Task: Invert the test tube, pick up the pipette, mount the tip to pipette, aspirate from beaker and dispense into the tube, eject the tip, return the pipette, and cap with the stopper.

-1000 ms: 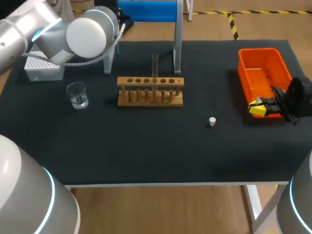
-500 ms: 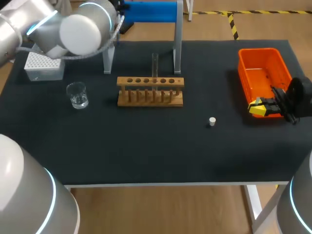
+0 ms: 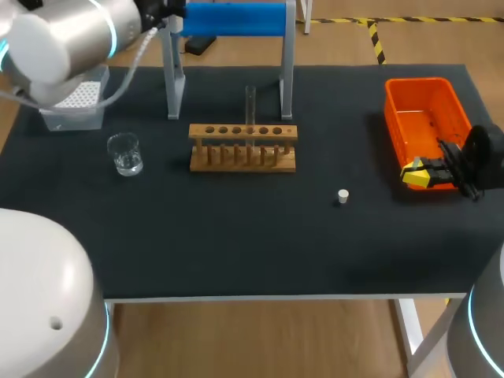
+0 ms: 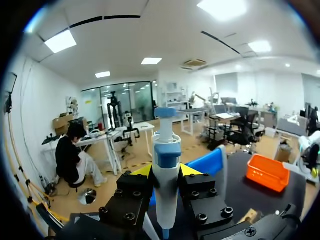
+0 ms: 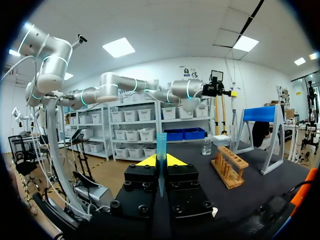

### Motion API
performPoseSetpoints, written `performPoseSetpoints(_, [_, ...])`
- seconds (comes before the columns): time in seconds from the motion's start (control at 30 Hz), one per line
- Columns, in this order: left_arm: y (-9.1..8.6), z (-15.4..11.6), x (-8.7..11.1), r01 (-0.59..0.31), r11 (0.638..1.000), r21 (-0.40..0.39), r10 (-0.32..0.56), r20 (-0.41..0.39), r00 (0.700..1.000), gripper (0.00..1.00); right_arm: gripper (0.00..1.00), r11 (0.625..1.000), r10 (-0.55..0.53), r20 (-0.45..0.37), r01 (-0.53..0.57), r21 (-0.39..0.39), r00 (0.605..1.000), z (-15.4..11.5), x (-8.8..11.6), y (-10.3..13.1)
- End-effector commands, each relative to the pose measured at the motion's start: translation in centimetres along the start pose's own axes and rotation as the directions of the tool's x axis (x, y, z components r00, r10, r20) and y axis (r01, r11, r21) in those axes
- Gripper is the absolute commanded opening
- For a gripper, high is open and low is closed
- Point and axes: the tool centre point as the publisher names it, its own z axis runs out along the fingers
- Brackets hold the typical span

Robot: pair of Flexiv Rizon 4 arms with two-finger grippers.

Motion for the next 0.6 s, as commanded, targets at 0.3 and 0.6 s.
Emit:
performPoseSetpoints(0.3, [-0.72, -3.46, 0.09, -0.084, 0.992, -0.097, 0.041, -0.379, 0.925, 0.00, 0.00, 1.000, 0.000, 0.001, 0.000, 0.001, 1.000, -0.05, 0.08, 0.02])
performPoseSetpoints(0.6, [-0.72, -3.46, 0.09, -0.084, 0.992, -0.097, 0.041, -0.379, 0.925, 0.00, 0.00, 1.000, 0.000, 0.001, 0.000, 0.001, 1.000, -0.05, 0.08, 0.02])
